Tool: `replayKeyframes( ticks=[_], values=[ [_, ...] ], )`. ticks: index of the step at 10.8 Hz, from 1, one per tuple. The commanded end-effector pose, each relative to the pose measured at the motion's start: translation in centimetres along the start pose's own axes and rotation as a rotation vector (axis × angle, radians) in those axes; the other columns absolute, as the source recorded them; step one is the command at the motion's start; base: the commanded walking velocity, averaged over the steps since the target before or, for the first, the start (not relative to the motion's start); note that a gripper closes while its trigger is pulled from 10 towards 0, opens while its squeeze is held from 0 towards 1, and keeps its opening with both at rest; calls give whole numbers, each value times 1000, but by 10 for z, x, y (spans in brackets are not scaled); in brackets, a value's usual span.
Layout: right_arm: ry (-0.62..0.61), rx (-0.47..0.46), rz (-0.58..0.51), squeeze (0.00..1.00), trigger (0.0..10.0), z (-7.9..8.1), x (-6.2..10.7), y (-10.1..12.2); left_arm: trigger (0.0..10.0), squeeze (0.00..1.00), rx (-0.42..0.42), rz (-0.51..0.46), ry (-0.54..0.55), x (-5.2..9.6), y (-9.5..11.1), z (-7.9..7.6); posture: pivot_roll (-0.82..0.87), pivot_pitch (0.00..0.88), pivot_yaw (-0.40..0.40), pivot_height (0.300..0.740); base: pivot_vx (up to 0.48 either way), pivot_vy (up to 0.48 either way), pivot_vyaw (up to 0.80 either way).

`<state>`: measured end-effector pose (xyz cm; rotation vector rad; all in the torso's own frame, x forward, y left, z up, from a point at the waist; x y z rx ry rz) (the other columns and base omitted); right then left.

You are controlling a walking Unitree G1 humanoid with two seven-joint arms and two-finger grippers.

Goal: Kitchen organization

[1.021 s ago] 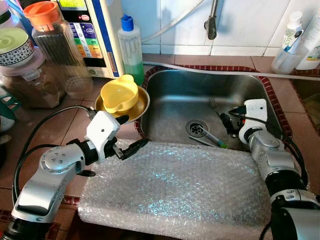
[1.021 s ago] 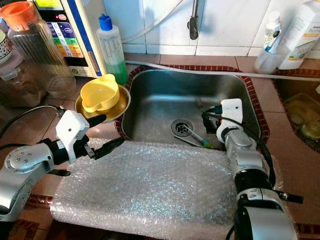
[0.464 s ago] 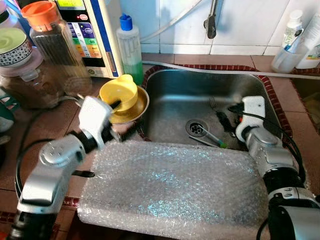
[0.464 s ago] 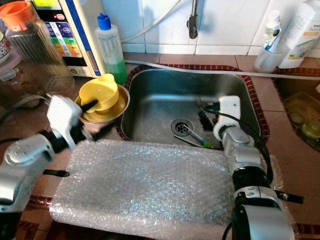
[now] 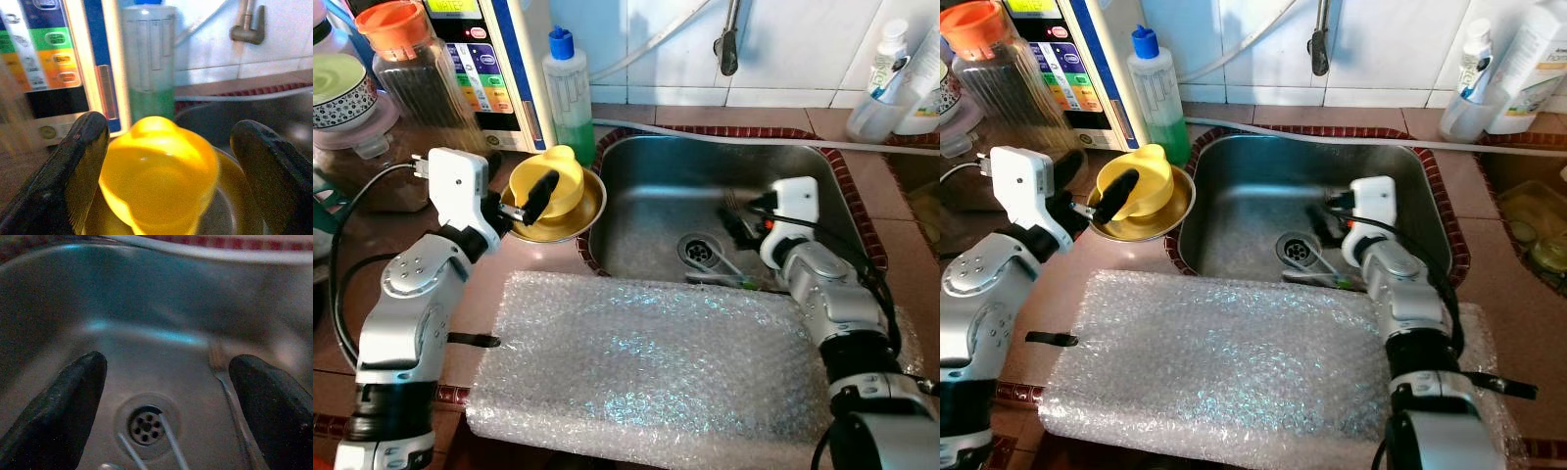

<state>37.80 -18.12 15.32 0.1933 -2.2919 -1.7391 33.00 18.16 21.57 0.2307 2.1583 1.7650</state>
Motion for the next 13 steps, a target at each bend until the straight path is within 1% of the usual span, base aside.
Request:
replayKeyframes(
  ticks=[1, 2, 3, 4, 5, 6, 7, 8, 9, 10, 13],
  values=[
    [62, 29, -34, 1000, 10000, 12, 1, 4, 10000, 1000, -3, 16, 44, -3, -3, 3, -112, 159, 64, 740, 0, 0, 0],
    [159, 65, -95, 639, 10000, 27, 4, 14, 10000, 1000, 17, 31, 75, -7, -6, 5, -113, 159, 66, 740, 0, 0, 0],
    [282, 112, -163, 75, 10000, 47, 11, 25, 10000, 1000, 38, 68, 116, -10, -13, 8, -115, 159, 67, 740, 0, 0, 0],
    [313, 128, -176, 0, 10000, 52, 13, 28, 10000, 1000, 42, 79, 129, -10, -15, 9, -115, 159, 67, 740, 0, 0, 0],
    [336, 131, -209, 0, 10000, 58, 16, 38, 10000, 847, 56, 115, 163, -12, -20, 14, -119, 160, 67, 740, 0, 0, 0],
    [351, 148, -234, 0, 10000, 59, 18, 46, 10000, 682, 68, 161, 184, -11, -26, 17, -120, 159, 66, 740, 0, 0, 0],
    [364, 153, -246, 0, 10000, 61, 21, 51, 10000, 0, 69, 184, 184, -11, -29, 18, -121, 159, 66, 740, 0, 0, 0],
    [388, 172, -260, 0, 10000, 65, 23, 55, 10000, 0, 77, 205, 185, -11, -32, 17, -122, 161, 66, 740, 0, 0, 0],
    [406, 189, -272, 0, 10000, 68, 26, 58, 10000, 0, 86, 222, 224, -11, -35, 20, -122, 160, 66, 740, 0, 0, 0],
    [418, 213, -279, 0, 10000, 71, 28, 60, 0, 0, 121, 230, 244, -10, -36, 23, -123, 160, 67, 740, 0, 0, 0],
    [423, 252, -273, 0, 10000, 72, 29, 58, 0, 0, 158, 231, 264, -8, -34, 27, -122, 161, 63, 740, 0, 0, 0]
  ],
)
Point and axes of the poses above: a point about 5 cm out from each wrist's last joint towards the gripper, its own x axis pointing back from the gripper into the wrist, its own y axis along the axis of the wrist's last joint, z = x × y, the point moved 1 cm from there along -x, pointing out of the wrist towards the gripper, and after that the axes turned 13 degrees about x, right-handed, at the moved point
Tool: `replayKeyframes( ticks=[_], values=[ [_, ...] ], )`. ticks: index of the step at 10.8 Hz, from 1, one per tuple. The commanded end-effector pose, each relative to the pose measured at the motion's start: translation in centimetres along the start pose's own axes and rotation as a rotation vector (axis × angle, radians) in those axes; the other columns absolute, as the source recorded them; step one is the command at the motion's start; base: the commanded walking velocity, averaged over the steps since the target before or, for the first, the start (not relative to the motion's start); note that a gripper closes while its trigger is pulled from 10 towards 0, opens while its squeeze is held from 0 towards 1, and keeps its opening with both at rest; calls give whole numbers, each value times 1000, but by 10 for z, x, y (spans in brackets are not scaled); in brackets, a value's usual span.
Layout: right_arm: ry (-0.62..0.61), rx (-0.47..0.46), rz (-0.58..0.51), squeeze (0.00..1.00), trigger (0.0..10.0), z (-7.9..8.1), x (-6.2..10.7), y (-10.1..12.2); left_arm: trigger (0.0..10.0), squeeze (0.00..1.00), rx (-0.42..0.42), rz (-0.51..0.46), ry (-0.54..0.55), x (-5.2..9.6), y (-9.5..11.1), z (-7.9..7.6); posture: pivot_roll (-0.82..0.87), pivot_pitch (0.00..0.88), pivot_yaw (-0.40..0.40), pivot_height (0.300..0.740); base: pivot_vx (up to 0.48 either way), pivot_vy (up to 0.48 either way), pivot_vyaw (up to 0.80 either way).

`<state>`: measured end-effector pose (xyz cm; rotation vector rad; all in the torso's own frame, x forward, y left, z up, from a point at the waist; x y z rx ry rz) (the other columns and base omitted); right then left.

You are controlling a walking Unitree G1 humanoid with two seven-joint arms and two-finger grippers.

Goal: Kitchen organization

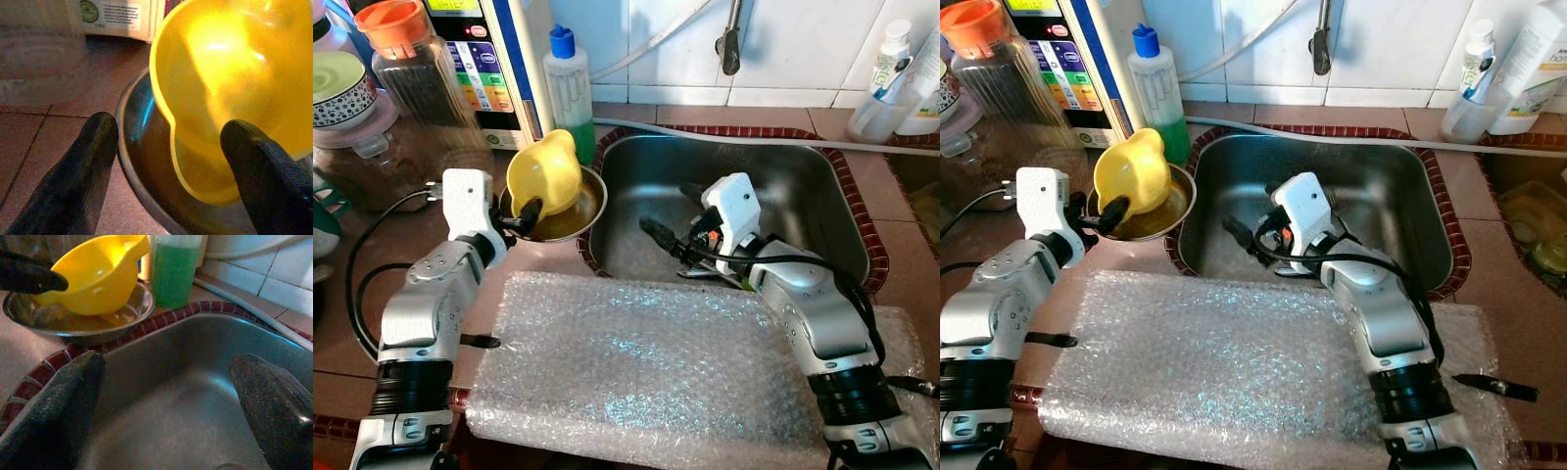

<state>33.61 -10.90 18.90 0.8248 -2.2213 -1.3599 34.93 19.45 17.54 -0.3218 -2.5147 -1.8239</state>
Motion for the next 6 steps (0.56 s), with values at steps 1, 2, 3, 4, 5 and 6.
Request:
replayKeyframes(
  ticks=[1, 2, 3, 4, 5, 6],
  values=[
    [15, 34, -24, 0, 10000, 2, 1, 6, 0, 0, 13, -2, 18, 1, 4, 4, -122, 161, 63, 740, 0, 0, 0],
    [15, 40, -22, 0, 10000, 2, 1, 6, 0, 0, 23, 5, 36, 1, 3, 7, -119, 160, 64, 740, 0, 0, 0],
    [15, 48, -19, 0, 10000, 2, 1, 6, 0, 0, 58, 12, 42, 1, 3, 9, -119, 158, 64, 740, 0, 0, 0],
    [16, 52, -18, 0, 10000, 2, 0, 6, 0, 0, 82, 21, 37, 1, 3, 9, -119, 158, 62, 740, 0, 0, 0],
    [20, 61, -17, 0, 10000, 2, 0, 5, 0, 0, 94, 31, 27, 1, 3, 7, -118, 156, 61, 740, 0, 0, 0],
    [22, 64, -17, 0, 10000, 2, 0, 5, 0, 0, 93, 34, 18, 2, 3, 5, -116, 154, 61, 740, 0, 0, 0]
  ],
)
Point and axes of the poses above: a point about 5 cm out from each wrist's last joint towards the gripper, its own x axis pointing back from the gripper into the wrist, its own y axis along the axis of the wrist's last joint, z = x × y, the point moved 1 cm from there along -x, pointing out of the wrist towards the gripper, and after that the axes turned 13 degrees about x, right-handed, at the moved point
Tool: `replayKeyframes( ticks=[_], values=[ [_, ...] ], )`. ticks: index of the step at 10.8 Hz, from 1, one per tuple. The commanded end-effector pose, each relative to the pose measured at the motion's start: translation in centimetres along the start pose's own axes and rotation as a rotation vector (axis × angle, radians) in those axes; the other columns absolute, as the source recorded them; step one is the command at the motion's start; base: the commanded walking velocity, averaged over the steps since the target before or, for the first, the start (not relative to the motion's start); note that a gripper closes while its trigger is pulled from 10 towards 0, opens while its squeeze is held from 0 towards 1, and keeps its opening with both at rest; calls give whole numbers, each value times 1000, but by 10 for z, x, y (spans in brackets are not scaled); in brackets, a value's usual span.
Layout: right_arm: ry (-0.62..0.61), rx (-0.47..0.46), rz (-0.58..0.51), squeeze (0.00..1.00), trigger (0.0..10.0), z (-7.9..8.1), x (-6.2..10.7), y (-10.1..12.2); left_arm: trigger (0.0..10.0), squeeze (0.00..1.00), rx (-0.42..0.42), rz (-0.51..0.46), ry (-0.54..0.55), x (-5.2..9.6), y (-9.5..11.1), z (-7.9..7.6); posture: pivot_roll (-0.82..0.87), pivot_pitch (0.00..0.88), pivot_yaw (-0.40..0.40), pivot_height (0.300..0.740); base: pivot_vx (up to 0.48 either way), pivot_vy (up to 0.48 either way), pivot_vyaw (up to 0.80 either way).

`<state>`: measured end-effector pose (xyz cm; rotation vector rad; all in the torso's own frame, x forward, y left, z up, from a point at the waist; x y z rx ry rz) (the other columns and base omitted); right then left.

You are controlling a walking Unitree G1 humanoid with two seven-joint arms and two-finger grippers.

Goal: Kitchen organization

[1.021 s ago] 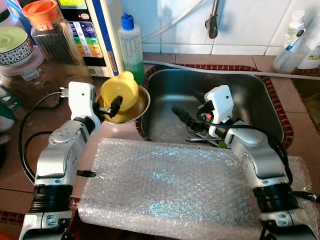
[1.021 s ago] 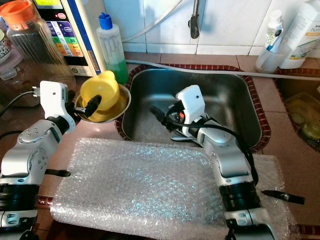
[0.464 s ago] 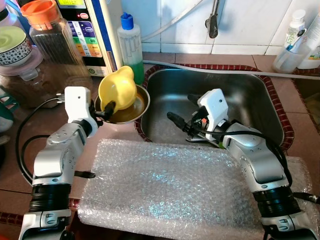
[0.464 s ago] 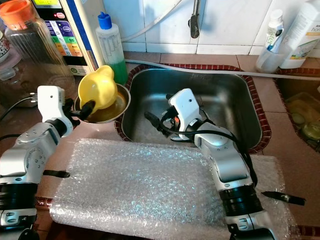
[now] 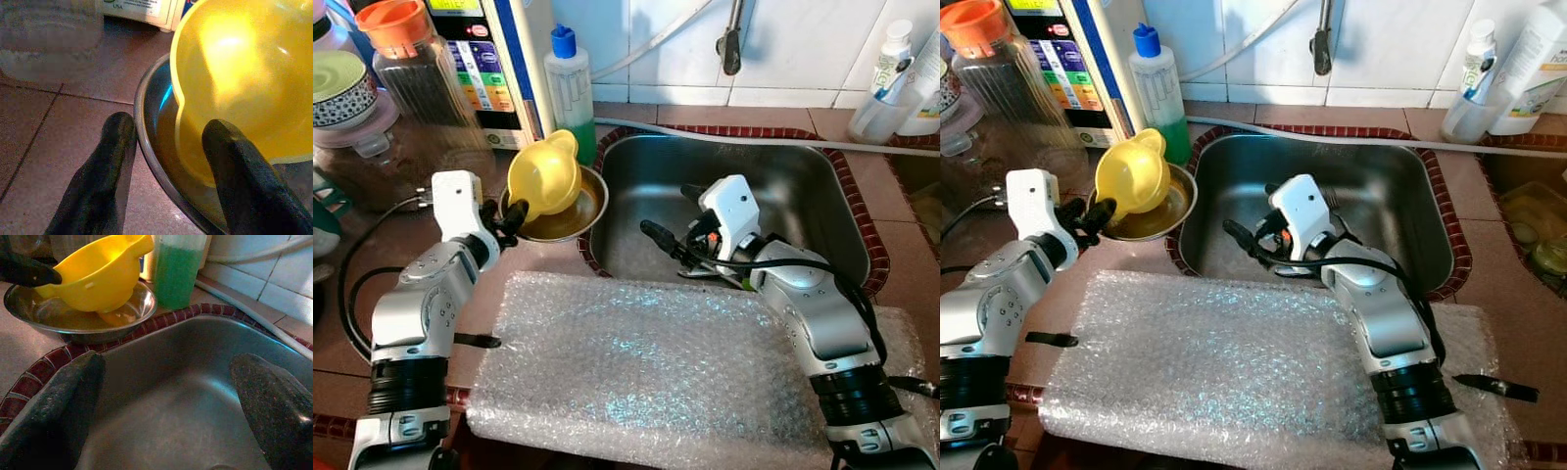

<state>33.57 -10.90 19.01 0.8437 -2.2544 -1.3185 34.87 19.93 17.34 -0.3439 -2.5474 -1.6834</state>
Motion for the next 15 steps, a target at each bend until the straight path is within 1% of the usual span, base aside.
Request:
replayKeyframes(
  ticks=[1, 2, 3, 6, 9, 11, 13, 15],
  values=[
    [22, 27, -15, 0, 10000, 2, -1, 4, 4118, 0, 1, -4, -6, 1, 6, -1, -116, 154, 61, 740, 0, 0, 0],
    [23, 31, -15, 0, 10000, 3, -1, 4, 10000, 1000, 11, -9, -11, 2, 9, -1, -112, 150, 63, 740, 0, 0, 0],
    [23, 32, -16, 0, 10000, 3, -1, 4, 10000, 1000, 34, -17, -28, 4, 11, -2, -112, 150, 63, 740, 0, 0, 0],
    [25, 40, -17, 0, 10000, 4, -1, 4, 10000, 1000, 115, -4, -34, 4, 9, -6, -114, 156, 61, 740, 0, 0, 0],
    [25, 47, -17, 0, 10000, 4, -1, 4, 10000, 1000, 144, 3, -24, 4, 9, -6, -116, 158, 63, 740, 0, 0, 0],
    [35, 45, -44, 0, 10000, 6, -1, 8, 10000, 1000, 200, 21, -23, 4, 7, -5, -118, 161, 64, 740, 0, 0, 0],
    [48, 46, -68, 0, 10000, 8, -1, 12, 10000, 1000, 248, 8, -29, 3, 9, -7, -117, 163, 65, 740, 0, 0, 0],
    [50, 48, -73, 0, 10000, 8, -1, 13, 10000, 1000, 276, -17, -8, 3, 14, -6, -117, 164, 65, 740, 0, 0, 0]
  ],
)
Point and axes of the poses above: a point about 5 cm out from each wrist's last joint towards the gripper, its own x axis pointing back from the gripper into the wrist, its own y axis along the axis of the wrist's last joint, z = x × y, the point moved 1 cm from there along -x, pointing out of the wrist towards the gripper, and after that the axes turned 13 degrees about x, right-handed, at the moved point
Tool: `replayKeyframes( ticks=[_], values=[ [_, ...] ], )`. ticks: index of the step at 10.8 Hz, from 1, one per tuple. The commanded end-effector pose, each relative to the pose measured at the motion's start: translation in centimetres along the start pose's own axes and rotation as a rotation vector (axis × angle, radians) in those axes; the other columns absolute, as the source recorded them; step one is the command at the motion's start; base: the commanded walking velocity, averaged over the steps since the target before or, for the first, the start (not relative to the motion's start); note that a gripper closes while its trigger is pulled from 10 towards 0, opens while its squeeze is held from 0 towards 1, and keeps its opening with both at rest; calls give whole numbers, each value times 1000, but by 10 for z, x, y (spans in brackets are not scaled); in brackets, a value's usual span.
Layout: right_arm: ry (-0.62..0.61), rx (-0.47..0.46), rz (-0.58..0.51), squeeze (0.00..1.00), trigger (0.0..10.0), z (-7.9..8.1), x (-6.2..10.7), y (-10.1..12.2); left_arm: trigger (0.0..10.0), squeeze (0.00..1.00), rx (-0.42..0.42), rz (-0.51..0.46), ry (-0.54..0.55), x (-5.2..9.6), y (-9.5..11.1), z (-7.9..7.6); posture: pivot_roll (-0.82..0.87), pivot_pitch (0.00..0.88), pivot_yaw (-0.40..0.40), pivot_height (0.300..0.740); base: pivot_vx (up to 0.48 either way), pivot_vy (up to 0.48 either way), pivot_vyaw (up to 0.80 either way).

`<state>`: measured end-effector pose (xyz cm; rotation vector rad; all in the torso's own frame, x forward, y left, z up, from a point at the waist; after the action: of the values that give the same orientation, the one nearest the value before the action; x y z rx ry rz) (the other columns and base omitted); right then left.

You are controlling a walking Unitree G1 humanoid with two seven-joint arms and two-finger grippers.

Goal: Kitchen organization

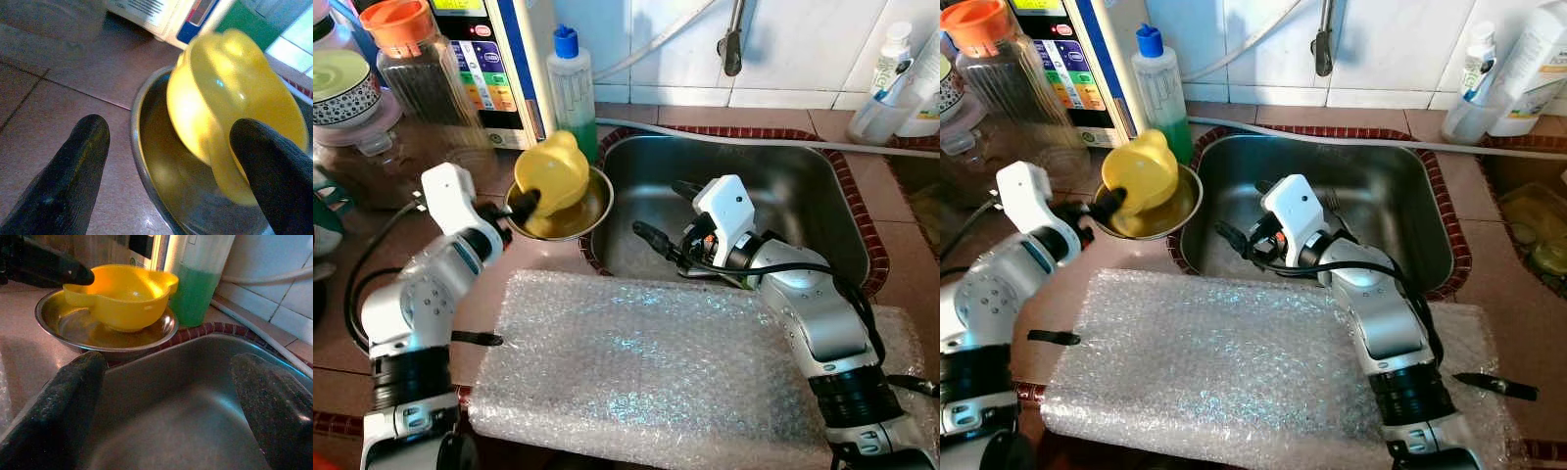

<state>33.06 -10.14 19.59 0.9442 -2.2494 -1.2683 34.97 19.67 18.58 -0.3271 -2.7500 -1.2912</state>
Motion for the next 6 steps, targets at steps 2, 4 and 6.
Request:
replayKeyframes(
  ticks=[2, 4, 6],
  values=[
    [13, 11, -20, 0, 10000, 4, 0, 4, 10000, 0, 29, 8, 2, 0, 1, -3, -118, 165, 65, 740, 0, 0, 0],
    [17, 17, -18, 0, 10000, 5, 0, 4, 10000, 0, -2, 58, 21, -2, -10, -4, -117, 168, 65, 740, 0, 0, 0],
    [22, 27, -17, 0, 10000, 6, 0, 4, 10000, 0, -41, 100, 44, -2, -19, -1, -117, 169, 67, 740, 0, 0, 0]
  ],
)
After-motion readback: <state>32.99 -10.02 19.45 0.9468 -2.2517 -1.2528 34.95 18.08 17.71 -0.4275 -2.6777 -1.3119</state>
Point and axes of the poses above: a point about 5 cm out from each wrist's last joint towards the gripper, its own x axis pointing back from the gripper into the wrist, its own y axis along the axis of the wrist's last joint, z = x × y, the point moved 1 cm from there along -x, pointing out of the wrist towards the gripper, and after that the axes turned 13 degrees about x, right-handed, at the moved point
